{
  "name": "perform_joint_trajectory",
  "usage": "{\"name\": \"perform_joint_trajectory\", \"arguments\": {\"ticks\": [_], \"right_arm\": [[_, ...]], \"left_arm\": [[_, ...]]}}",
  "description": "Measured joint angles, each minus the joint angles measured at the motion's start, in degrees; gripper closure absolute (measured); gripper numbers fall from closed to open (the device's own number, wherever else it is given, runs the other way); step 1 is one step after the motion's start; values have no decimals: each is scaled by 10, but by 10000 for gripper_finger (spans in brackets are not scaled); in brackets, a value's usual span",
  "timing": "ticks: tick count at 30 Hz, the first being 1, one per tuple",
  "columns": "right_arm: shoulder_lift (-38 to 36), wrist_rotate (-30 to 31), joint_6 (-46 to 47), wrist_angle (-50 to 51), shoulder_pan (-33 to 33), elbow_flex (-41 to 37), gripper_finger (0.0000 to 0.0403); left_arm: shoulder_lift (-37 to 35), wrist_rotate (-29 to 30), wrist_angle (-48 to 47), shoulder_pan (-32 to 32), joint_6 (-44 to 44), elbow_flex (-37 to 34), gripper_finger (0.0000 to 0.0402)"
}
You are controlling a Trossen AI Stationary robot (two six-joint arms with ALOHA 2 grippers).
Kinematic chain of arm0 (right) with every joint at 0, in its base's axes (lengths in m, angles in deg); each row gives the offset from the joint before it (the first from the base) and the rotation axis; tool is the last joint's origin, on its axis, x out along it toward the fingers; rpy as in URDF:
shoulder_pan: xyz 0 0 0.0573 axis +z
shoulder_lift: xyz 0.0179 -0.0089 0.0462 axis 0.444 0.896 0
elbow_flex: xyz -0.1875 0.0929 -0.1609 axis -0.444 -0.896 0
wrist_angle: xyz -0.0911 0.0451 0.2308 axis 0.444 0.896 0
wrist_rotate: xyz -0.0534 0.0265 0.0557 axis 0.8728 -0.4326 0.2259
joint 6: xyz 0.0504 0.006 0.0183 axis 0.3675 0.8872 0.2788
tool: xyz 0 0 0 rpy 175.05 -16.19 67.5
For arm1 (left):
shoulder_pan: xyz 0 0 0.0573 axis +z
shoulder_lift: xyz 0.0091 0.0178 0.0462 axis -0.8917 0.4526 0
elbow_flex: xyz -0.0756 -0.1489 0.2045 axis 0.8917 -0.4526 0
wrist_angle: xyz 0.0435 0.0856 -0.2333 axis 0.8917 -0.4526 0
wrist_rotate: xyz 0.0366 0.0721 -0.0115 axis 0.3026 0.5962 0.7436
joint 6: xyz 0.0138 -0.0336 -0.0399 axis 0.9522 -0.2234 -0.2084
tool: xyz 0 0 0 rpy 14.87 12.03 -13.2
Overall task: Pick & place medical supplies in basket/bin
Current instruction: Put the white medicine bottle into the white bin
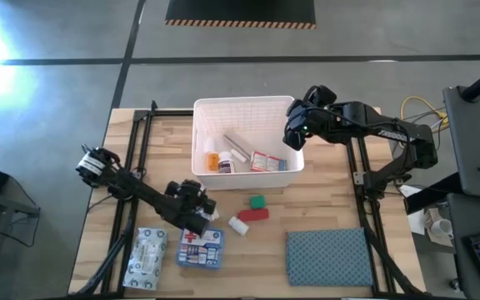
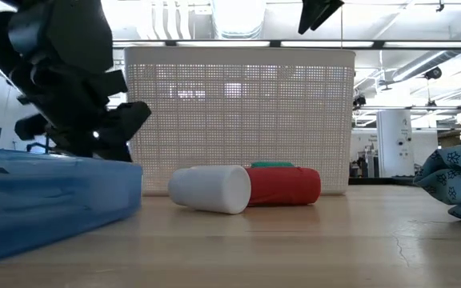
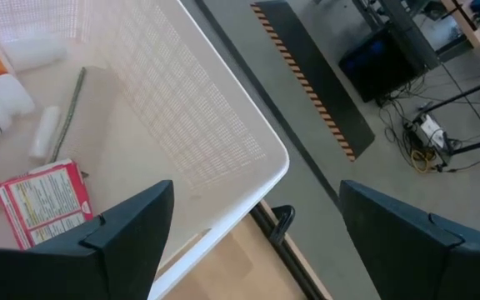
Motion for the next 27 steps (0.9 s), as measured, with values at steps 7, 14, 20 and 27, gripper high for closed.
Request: {"name": "perform_joint_trajectory", "arguments": {"ticks": [7,14,20,27], "right_arm": [[0,0,1,-3,0,0,74],[0,4,2,-10,0,0,74],[0,24,1,-22,0,0,74],[0,29,2,-23,0,0,74]], "left_arm": [[-47,-69,-243,-69,-82,73,251],[-86,20,-490,-124,-192,268,251],[-104,231,-491,-99,-116,402,251],[-103,341,-469,-29,118,490,251]]}}
